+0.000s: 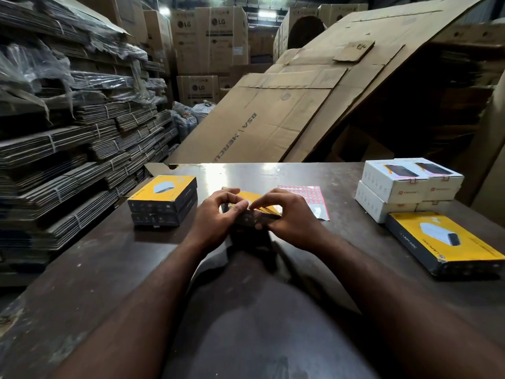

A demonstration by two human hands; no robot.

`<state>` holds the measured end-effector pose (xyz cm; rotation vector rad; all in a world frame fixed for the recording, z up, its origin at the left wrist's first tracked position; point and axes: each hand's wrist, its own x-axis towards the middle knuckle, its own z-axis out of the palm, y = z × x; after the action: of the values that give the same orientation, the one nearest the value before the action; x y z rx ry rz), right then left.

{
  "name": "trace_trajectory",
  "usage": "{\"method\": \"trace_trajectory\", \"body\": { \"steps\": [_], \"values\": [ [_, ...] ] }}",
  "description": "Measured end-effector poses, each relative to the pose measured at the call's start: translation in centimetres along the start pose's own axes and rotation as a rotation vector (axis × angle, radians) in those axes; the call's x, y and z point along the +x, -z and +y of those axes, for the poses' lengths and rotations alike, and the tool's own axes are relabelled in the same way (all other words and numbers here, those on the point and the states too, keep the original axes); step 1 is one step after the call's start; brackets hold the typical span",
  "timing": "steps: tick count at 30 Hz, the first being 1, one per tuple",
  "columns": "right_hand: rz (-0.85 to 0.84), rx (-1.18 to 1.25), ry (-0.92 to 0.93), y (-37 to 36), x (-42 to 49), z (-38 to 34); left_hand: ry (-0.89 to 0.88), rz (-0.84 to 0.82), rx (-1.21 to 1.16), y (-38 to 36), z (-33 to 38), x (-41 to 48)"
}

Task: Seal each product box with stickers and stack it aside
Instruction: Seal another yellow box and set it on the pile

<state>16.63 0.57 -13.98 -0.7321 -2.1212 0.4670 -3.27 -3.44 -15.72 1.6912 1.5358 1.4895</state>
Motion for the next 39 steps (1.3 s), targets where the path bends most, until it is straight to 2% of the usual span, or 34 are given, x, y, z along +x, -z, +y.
{"method": "trace_trajectory", "body": {
  "steps": [10,16,35,39],
  "values": [
    [-0.032,-0.025,-0.016,0.32,0.05,0.19,-0.051,-0.026,0.080,0.03,0.56,-0.37],
    [-0.078,-0.131,0.064,0.16,0.15,0.19,-0.097,-0.050,0.123,0.04,0.71,-0.50],
    [-0.023,-0.128,0.031,-0.15,0.16,0.54,-0.073,-0.037,0.068,0.17,-0.17,-0.09],
    [-0.111,-0.147,0.015,0.06,0.11,0.69,-0.102,-0.059,0.095,0.05,-0.07,-0.19]
  ]
}}
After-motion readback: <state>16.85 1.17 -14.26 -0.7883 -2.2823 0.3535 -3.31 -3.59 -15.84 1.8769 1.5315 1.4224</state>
